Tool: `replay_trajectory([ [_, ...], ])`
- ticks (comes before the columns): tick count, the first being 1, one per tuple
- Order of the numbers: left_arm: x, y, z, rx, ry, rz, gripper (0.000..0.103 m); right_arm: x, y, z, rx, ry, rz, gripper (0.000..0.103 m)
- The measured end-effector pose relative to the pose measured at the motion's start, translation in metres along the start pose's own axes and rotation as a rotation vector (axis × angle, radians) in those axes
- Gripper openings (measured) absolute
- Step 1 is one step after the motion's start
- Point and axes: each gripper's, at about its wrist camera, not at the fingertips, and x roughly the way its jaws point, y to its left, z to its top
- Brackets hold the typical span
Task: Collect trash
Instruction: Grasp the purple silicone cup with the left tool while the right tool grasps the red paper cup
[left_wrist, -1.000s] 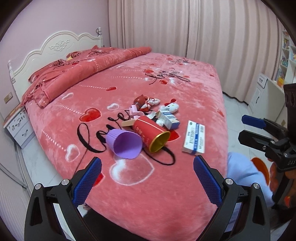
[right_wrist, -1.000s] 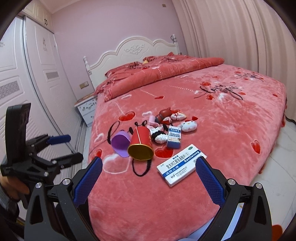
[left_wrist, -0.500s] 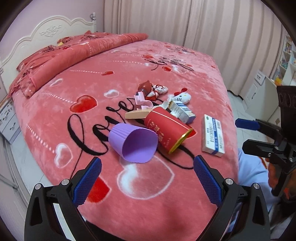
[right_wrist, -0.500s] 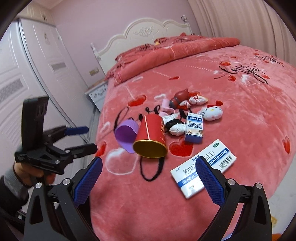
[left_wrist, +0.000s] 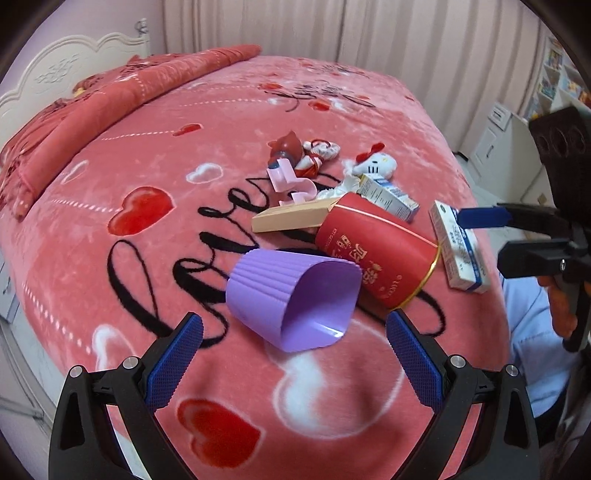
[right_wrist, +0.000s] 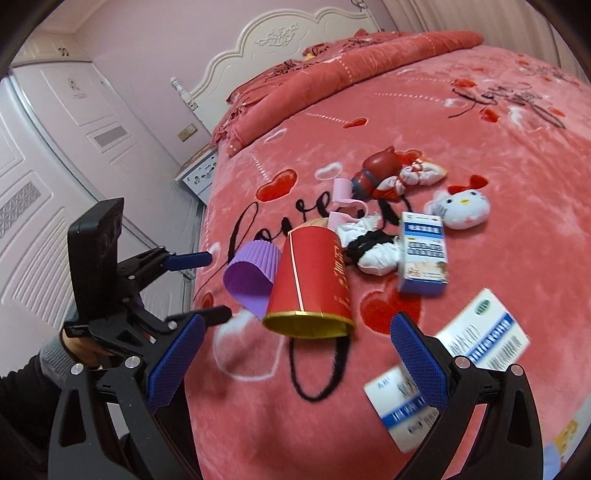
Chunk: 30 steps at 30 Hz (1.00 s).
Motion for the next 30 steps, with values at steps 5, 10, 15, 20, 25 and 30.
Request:
replay_trajectory([
  [5, 0.011, 0.011, 0.004, 0.050, 0.007, -0.042, 0.097, 0.023, -0.001, 0.009, -0.009, 0.038, -0.013, 0.099],
  [10, 0.020, 0.026, 0.008, 0.050, 0.024, -0.086, 0.097, 0.037, -0.004, 0.014, 0.004, 0.065, -0.006, 0.098],
  [15, 0.028, 0.027, 0.011, 0.091, 0.022, -0.143, 0.097, 0.049, -0.010, 0.016, 0.018, 0.094, 0.002, 0.089],
  [20, 0.045, 0.033, 0.014, 0.107, 0.079, -0.231, 0.073, 0.059, -0.010, 0.019, 0.003, 0.120, -0.002, 0.083],
  [25, 0.053, 0.036, 0.016, 0.138, 0.099, -0.263, 0.064, 0.065, -0.015, 0.022, 0.025, 0.135, 0.013, 0.080],
  [30, 0.056, 0.038, 0.015, 0.136, 0.110, -0.282, 0.046, 0.075, -0.020, 0.021, 0.039, 0.177, 0.038, 0.062],
])
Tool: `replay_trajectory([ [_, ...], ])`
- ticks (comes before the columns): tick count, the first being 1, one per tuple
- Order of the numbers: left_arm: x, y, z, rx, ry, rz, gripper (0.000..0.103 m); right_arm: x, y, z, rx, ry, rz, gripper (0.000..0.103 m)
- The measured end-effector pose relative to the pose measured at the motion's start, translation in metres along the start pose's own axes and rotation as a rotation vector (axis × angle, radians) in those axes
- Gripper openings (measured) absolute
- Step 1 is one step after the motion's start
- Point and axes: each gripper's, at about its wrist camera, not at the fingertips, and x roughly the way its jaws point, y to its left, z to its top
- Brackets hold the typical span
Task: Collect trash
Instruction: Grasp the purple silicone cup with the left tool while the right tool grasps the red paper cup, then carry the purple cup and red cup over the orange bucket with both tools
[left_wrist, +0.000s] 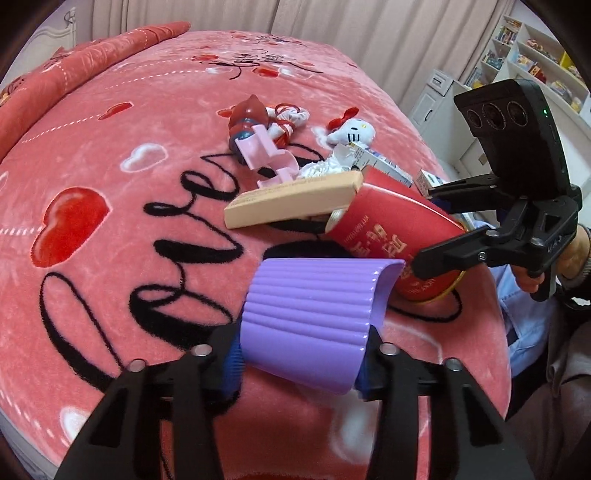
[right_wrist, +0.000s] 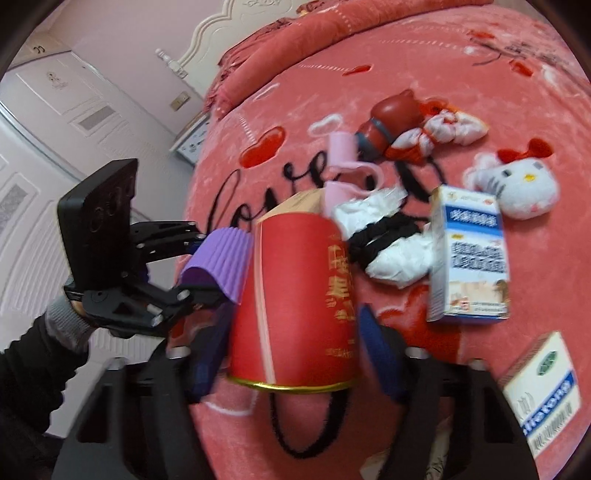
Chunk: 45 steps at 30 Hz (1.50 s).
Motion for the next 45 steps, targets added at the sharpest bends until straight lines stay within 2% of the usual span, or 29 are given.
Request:
replay_trajectory([
  [3, 0.000, 0.000, -0.001, -0.013, -0.004, 0.004, 0.046, 0.001, 0.000, -0.001, -0.016, -0.004, 0.001, 0.057],
  [5, -0.001, 0.000, -0.003, -0.036, -0.008, 0.010, 0.046, -0.003, -0.001, -0.001, -0.011, -0.026, 0.006, 0.048],
  [7, -0.005, -0.001, -0.005, -0.041, -0.013, 0.006, 0.046, -0.007, -0.002, -0.003, -0.013, -0.044, 0.009, 0.044],
  [13, -0.024, -0.015, -0.012, -0.051, -0.032, 0.008, 0.045, -0.027, 0.006, -0.009, -0.031, -0.084, 0.014, 0.042],
  [18, -0.043, -0.041, -0.017, -0.045, -0.041, 0.021, 0.029, -0.052, 0.022, -0.022, -0.060, -0.115, 0.042, 0.042],
  [19, -0.045, -0.044, -0.019, -0.043, -0.041, 0.026, 0.029, -0.056, 0.025, -0.025, -0.064, -0.117, 0.043, 0.042],
  [23, -0.055, -0.064, -0.024, -0.046, -0.043, 0.041, 0.029, -0.077, 0.034, -0.046, -0.071, -0.132, 0.053, 0.042],
  [33, -0.071, -0.137, -0.020, 0.050, -0.053, 0.044, 0.029, -0.149, 0.038, -0.115, -0.055, -0.206, 0.041, 0.042],
  [36, -0.070, -0.159, -0.012, 0.088, -0.053, 0.031, 0.029, -0.173, 0.033, -0.134, -0.034, -0.229, 0.040, 0.042],
  [45, -0.048, -0.236, 0.024, 0.245, -0.048, -0.030, 0.029, -0.245, 0.000, -0.197, 0.039, -0.315, -0.044, 0.042],
])
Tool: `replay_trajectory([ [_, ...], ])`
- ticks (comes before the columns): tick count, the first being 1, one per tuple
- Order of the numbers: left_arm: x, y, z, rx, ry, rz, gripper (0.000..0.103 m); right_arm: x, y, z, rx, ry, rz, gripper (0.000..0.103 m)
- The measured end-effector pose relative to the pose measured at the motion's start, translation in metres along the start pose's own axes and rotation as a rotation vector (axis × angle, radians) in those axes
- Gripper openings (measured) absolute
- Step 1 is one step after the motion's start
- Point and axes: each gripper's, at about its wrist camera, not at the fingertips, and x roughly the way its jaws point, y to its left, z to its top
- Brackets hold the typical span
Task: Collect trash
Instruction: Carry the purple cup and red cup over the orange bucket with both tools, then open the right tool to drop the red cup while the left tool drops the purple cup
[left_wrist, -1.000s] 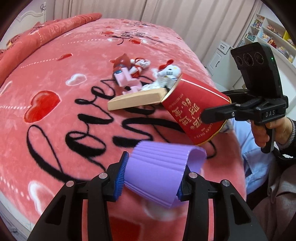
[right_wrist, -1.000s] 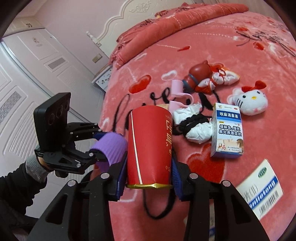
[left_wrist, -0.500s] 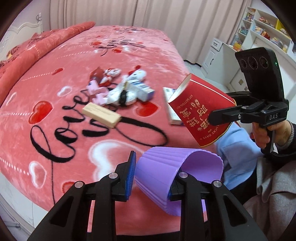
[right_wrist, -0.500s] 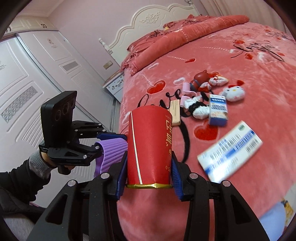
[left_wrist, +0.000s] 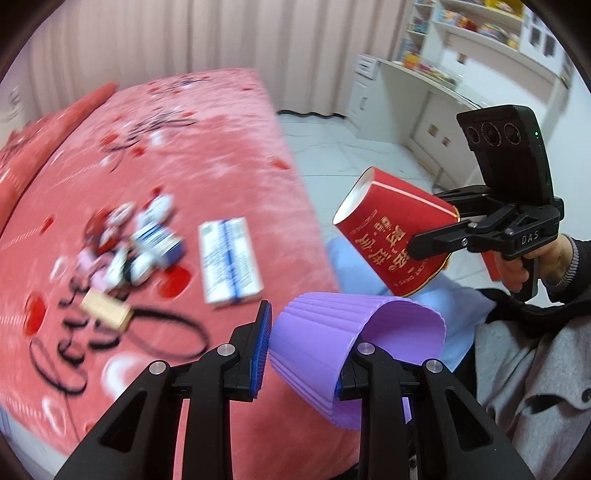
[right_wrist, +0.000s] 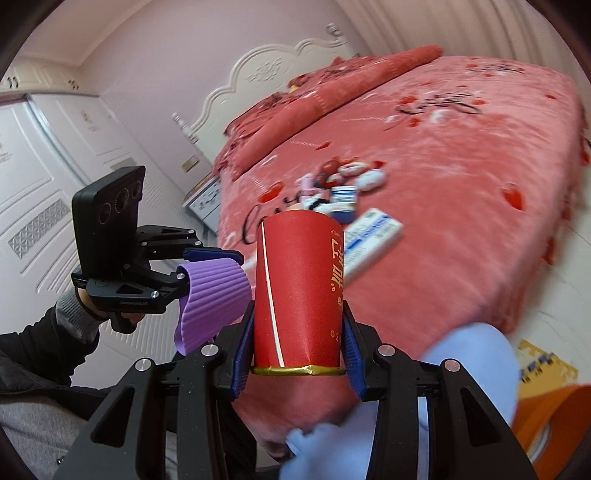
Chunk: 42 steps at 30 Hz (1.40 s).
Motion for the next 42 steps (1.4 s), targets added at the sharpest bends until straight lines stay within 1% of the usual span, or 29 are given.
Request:
replay_trajectory([
  [6, 0.035, -0.042, 0.039, 0.116, 0.018, -0.079, 0.029, -0.049, -0.032, -0.021, 0.065, -0.068, -0.063, 0.042],
  [10, 0.064, -0.074, 0.068, 0.201, 0.035, -0.140, 0.029, -0.088, -0.056, -0.038, 0.108, -0.112, -0.120, 0.042],
  [11, 0.068, -0.080, 0.073, 0.215, 0.037, -0.151, 0.029, -0.101, -0.064, -0.044, 0.122, -0.122, -0.146, 0.042],
  [15, 0.096, -0.108, 0.098, 0.284, 0.050, -0.211, 0.029, -0.135, -0.090, -0.063, 0.174, -0.149, -0.212, 0.042],
  [22, 0.152, -0.157, 0.135, 0.381, 0.094, -0.316, 0.029, -0.184, -0.137, -0.100, 0.268, -0.168, -0.318, 0.042],
  [26, 0.183, -0.184, 0.146, 0.422, 0.118, -0.370, 0.029, -0.203, -0.168, -0.127, 0.318, -0.166, -0.386, 0.042],
  [28, 0.203, -0.198, 0.150, 0.436, 0.137, -0.403, 0.029, -0.206, -0.186, -0.142, 0.342, -0.153, -0.433, 0.042],
  [30, 0.222, -0.211, 0.151, 0.446, 0.161, -0.431, 0.029, -0.207, -0.204, -0.156, 0.378, -0.152, -0.450, 0.042],
  [31, 0.233, -0.216, 0.152, 0.452, 0.175, -0.446, 0.029, -0.205, -0.212, -0.163, 0.390, -0.151, -0.459, 0.042],
  [33, 0.249, -0.223, 0.152, 0.456, 0.202, -0.464, 0.029, -0.198, -0.237, -0.183, 0.419, -0.127, -0.513, 0.042],
  [34, 0.258, -0.225, 0.152, 0.454, 0.217, -0.468, 0.029, -0.193, -0.248, -0.190, 0.437, -0.120, -0.520, 0.042],
  [36, 0.273, -0.227, 0.151, 0.447, 0.239, -0.476, 0.028, -0.177, -0.273, -0.208, 0.498, -0.100, -0.526, 0.042],
  [38, 0.286, -0.225, 0.151, 0.432, 0.265, -0.482, 0.029, -0.159, -0.293, -0.225, 0.546, -0.072, -0.515, 0.042],
  [42, 0.305, -0.225, 0.151, 0.416, 0.301, -0.482, 0.028, -0.127, -0.313, -0.244, 0.593, -0.017, -0.488, 0.045],
])
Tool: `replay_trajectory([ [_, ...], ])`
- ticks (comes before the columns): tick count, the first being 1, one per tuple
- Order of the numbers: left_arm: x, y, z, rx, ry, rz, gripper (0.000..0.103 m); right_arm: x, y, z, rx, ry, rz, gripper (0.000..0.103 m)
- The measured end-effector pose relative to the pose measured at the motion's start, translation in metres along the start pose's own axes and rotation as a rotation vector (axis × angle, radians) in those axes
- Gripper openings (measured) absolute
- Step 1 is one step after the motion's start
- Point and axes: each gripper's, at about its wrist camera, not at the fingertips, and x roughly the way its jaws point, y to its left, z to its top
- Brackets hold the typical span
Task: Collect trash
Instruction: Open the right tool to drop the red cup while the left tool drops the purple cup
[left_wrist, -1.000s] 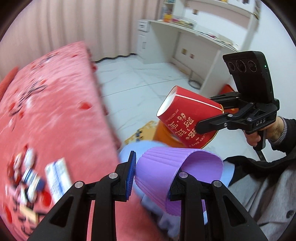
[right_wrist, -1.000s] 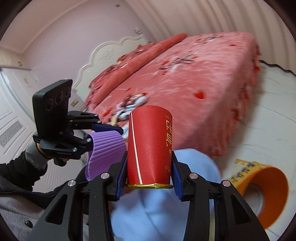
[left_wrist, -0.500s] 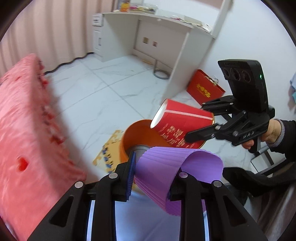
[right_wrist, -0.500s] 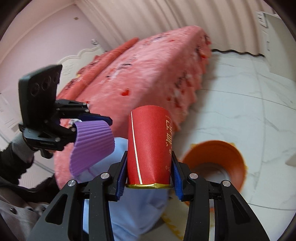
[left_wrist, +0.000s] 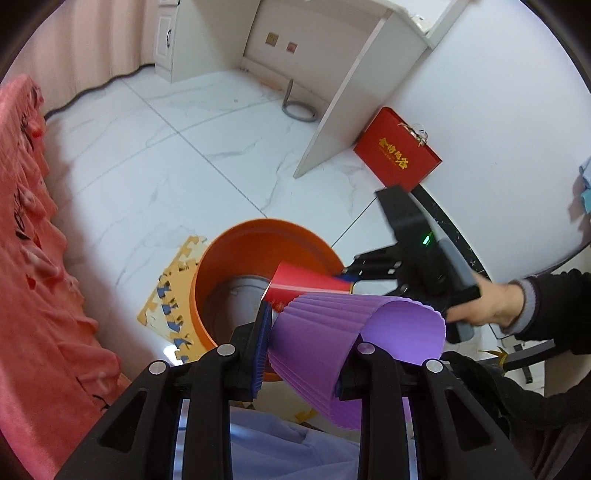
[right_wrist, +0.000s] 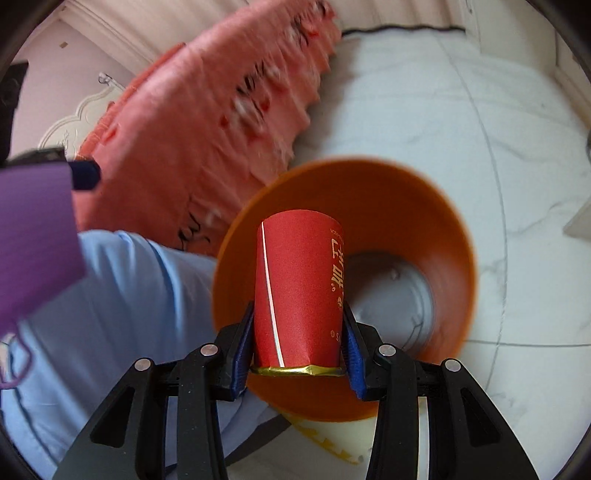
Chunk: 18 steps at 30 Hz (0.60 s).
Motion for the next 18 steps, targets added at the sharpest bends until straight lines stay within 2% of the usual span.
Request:
replay_trajectory([
  [4, 0.011, 0.002, -0.001, -0.007, 0.030, -0.013, 0.029, 0.014, 0.001, 0.000, 0.010, 0.003, 0.001, 0.061],
  [9, 0.024, -0.001, 0.001, 0.001, 0.070, -0.017, 0.029, 0.013, -0.007, -0.002, 0.023, 0.000, -0.052, 0.065],
  [11, 0.029, -0.002, 0.002, 0.003, 0.075, -0.021, 0.029, 0.010, -0.010, -0.004, 0.028, -0.003, -0.077, 0.074],
  [18, 0.032, 0.003, 0.004, 0.002, 0.086, -0.011, 0.029, -0.013, -0.014, -0.016, 0.031, -0.016, -0.032, 0.074],
])
